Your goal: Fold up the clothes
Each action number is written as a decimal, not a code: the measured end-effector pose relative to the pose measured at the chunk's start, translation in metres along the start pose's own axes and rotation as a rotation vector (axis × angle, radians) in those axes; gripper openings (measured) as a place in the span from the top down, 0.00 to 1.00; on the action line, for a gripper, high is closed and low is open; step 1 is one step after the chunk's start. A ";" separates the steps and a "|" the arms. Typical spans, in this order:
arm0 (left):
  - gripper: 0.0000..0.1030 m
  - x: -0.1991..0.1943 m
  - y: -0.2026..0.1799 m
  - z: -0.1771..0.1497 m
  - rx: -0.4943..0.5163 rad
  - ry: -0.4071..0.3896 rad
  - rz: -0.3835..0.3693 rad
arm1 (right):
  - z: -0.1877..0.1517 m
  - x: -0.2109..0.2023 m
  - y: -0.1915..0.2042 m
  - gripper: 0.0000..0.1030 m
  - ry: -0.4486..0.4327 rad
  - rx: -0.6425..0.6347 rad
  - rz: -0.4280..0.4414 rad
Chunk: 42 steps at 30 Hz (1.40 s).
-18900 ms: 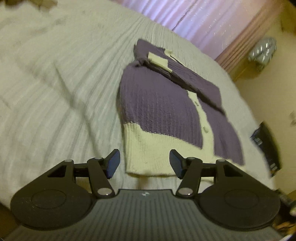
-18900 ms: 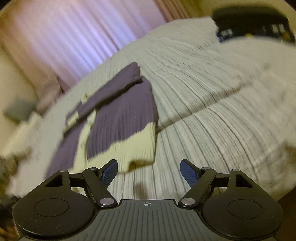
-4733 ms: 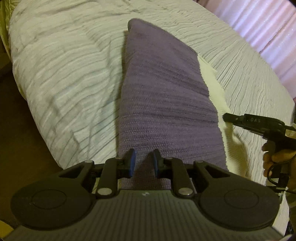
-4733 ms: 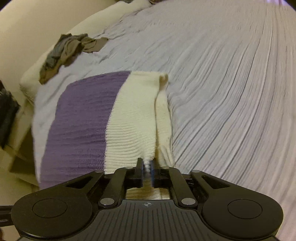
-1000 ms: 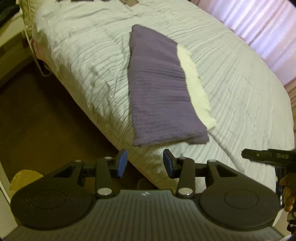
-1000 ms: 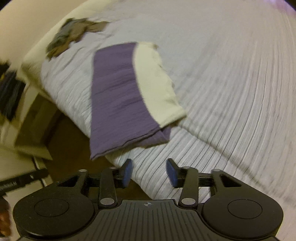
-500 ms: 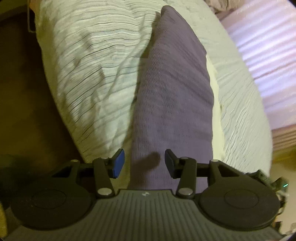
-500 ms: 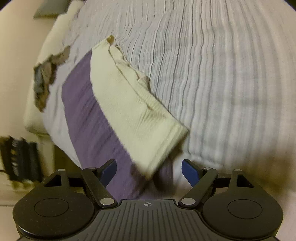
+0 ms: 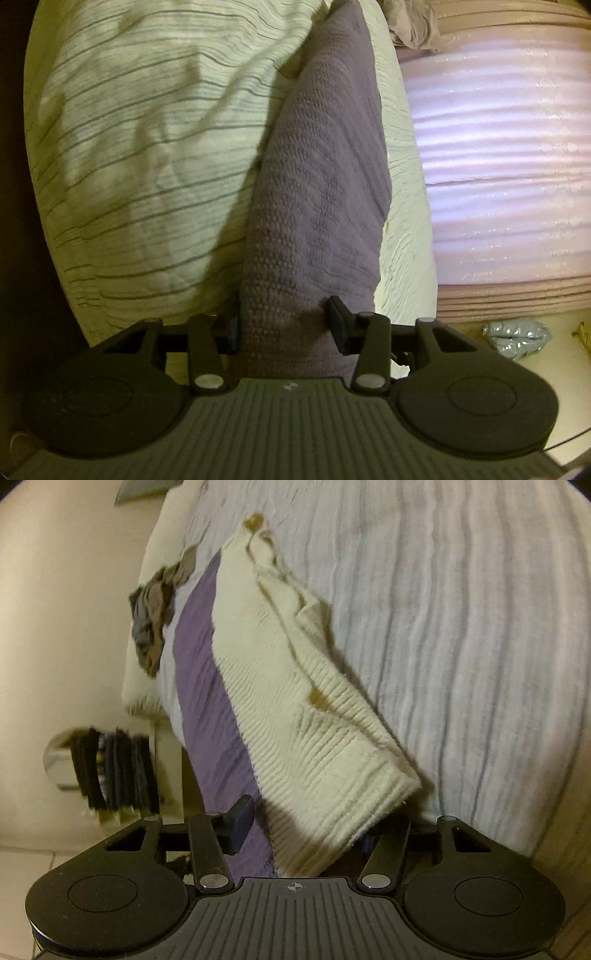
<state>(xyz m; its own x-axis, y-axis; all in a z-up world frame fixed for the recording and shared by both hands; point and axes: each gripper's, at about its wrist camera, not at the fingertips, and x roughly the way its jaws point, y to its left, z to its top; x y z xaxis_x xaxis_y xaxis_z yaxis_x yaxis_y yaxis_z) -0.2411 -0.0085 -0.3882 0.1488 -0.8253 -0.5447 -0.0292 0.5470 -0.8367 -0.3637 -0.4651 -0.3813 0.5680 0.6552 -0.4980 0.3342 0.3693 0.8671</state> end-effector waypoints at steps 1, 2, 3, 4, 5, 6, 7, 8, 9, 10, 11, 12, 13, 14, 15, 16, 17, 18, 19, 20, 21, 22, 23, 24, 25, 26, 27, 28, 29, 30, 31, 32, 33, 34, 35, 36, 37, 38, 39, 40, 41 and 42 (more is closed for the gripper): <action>0.75 0.000 -0.002 0.000 0.004 -0.003 0.001 | 0.001 0.001 0.002 0.65 0.014 -0.019 -0.015; 0.81 -0.002 -0.004 -0.001 0.015 -0.008 -0.001 | 0.001 0.002 0.005 0.67 0.027 -0.036 -0.038; 0.82 -0.005 -0.008 -0.002 0.029 -0.014 0.002 | 0.002 0.001 0.006 0.74 0.036 -0.042 -0.037; 0.83 -0.006 -0.012 -0.003 0.042 -0.019 0.007 | 0.002 0.000 0.008 0.77 0.044 -0.047 -0.035; 0.83 -0.008 -0.018 -0.005 0.053 -0.023 0.012 | 0.002 -0.001 0.010 0.78 0.052 -0.054 -0.036; 0.84 -0.010 -0.022 -0.005 0.054 -0.027 0.014 | 0.002 -0.003 0.014 0.79 0.058 -0.063 -0.048; 0.84 -0.011 -0.026 -0.005 0.044 -0.026 0.014 | 0.001 -0.007 0.017 0.79 0.062 -0.062 -0.055; 0.84 -0.013 -0.029 -0.005 0.032 -0.023 0.011 | 0.000 -0.012 0.020 0.80 0.065 -0.058 -0.058; 0.84 -0.015 -0.032 -0.004 0.019 -0.018 0.007 | 0.000 -0.017 0.023 0.80 0.068 -0.049 -0.059; 0.84 -0.016 -0.035 -0.004 0.001 -0.012 0.008 | -0.001 -0.022 0.025 0.80 0.071 -0.037 -0.060; 0.84 -0.016 -0.038 -0.003 -0.022 -0.004 0.013 | 0.000 -0.025 0.027 0.80 0.074 -0.011 -0.067; 0.84 -0.017 -0.041 0.000 -0.048 0.004 0.016 | 0.001 -0.028 0.029 0.79 0.078 0.017 -0.074; 0.84 -0.017 -0.044 0.003 -0.076 0.012 0.018 | 0.006 -0.027 0.032 0.79 0.084 0.046 -0.079; 0.83 -0.019 -0.048 0.007 -0.097 0.019 0.022 | 0.010 -0.027 0.033 0.79 0.093 0.073 -0.084; 0.83 -0.021 -0.054 0.012 -0.108 0.025 0.025 | 0.015 -0.027 0.038 0.79 0.103 0.091 -0.091; 0.83 -0.023 -0.061 0.018 -0.117 0.030 0.027 | 0.021 -0.026 0.046 0.79 0.111 0.100 -0.094; 0.83 -0.026 -0.068 0.025 -0.127 0.035 0.028 | 0.027 -0.026 0.053 0.79 0.121 0.111 -0.096; 0.82 -0.028 -0.075 0.031 -0.139 0.040 0.027 | 0.035 -0.027 0.060 0.78 0.132 0.122 -0.102; 0.82 -0.029 -0.083 0.038 -0.150 0.044 0.026 | 0.042 -0.027 0.068 0.78 0.140 0.134 -0.107; 0.82 -0.031 -0.090 0.045 -0.158 0.046 0.020 | 0.050 -0.025 0.079 0.77 0.140 0.151 -0.107; 0.82 -0.031 -0.098 0.053 -0.164 0.047 0.011 | 0.058 -0.023 0.089 0.77 0.138 0.167 -0.106; 0.82 -0.031 -0.103 0.063 -0.176 0.044 -0.005 | 0.068 -0.024 0.096 0.77 0.125 0.180 -0.096; 0.81 -0.029 -0.108 0.075 -0.190 0.039 -0.024 | 0.077 -0.025 0.104 0.77 0.111 0.194 -0.086; 0.81 -0.027 -0.113 0.087 -0.205 0.034 -0.043 | 0.086 -0.026 0.112 0.77 0.097 0.207 -0.076; 0.80 -0.025 -0.118 0.099 -0.219 0.029 -0.062 | 0.095 -0.027 0.119 0.77 0.079 0.211 -0.058; 0.78 -0.023 -0.122 0.111 -0.234 0.025 -0.081 | 0.105 -0.026 0.126 0.77 0.056 0.214 -0.041; 0.77 -0.021 -0.127 0.123 -0.248 0.020 -0.101 | 0.116 -0.022 0.132 0.77 0.031 0.222 -0.026; 0.75 -0.015 -0.128 0.138 -0.274 0.016 -0.115 | 0.127 -0.017 0.136 0.77 0.010 0.232 -0.015; 0.74 -0.007 -0.127 0.154 -0.308 0.014 -0.127 | 0.139 -0.010 0.139 0.77 -0.013 0.240 -0.011; 0.73 0.002 -0.123 0.170 -0.338 0.016 -0.130 | 0.151 -0.002 0.142 0.77 -0.035 0.246 -0.010; 0.72 0.012 -0.117 0.184 -0.367 0.020 -0.125 | 0.162 0.008 0.142 0.77 -0.055 0.250 -0.023; 0.72 0.021 -0.112 0.199 -0.396 0.024 -0.121 | 0.174 0.018 0.142 0.77 -0.076 0.253 -0.037; 0.72 0.031 -0.106 0.214 -0.424 0.028 -0.116 | 0.185 0.028 0.141 0.77 -0.096 0.259 -0.051; 0.69 0.042 -0.099 0.230 -0.458 0.037 -0.122 | 0.194 0.040 0.135 0.77 -0.112 0.279 -0.071; 0.67 0.050 -0.093 0.242 -0.490 0.043 -0.132 | 0.203 0.051 0.130 0.77 -0.128 0.298 -0.090; 0.67 0.056 -0.088 0.252 -0.519 0.045 -0.138 | 0.212 0.063 0.125 0.77 -0.145 0.317 -0.110; 0.67 0.062 -0.083 0.261 -0.548 0.047 -0.145 | 0.221 0.075 0.120 0.76 -0.161 0.337 -0.130; 0.67 0.068 -0.078 0.271 -0.577 0.049 -0.152 | 0.230 0.086 0.114 0.75 -0.178 0.359 -0.146; 0.67 0.068 -0.077 0.279 -0.585 0.042 -0.158 | 0.232 0.094 0.107 0.69 -0.197 0.395 -0.141; 0.65 0.066 -0.079 0.285 -0.565 0.029 -0.163 | 0.234 0.101 0.101 0.64 -0.217 0.431 -0.134; 0.63 0.063 -0.082 0.289 -0.538 0.015 -0.170 | 0.234 0.105 0.097 0.62 -0.243 0.457 -0.119; 0.61 0.058 -0.086 0.294 -0.489 -0.004 -0.166 | 0.233 0.106 0.095 0.55 -0.268 0.473 -0.101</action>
<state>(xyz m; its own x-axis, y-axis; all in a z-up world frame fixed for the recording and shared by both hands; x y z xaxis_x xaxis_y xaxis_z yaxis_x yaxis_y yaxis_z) 0.0601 -0.0621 -0.3308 0.1944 -0.8943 -0.4031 -0.4634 0.2784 -0.8413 -0.0968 -0.5142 -0.3541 0.6665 0.4179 -0.6173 0.6636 0.0448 0.7468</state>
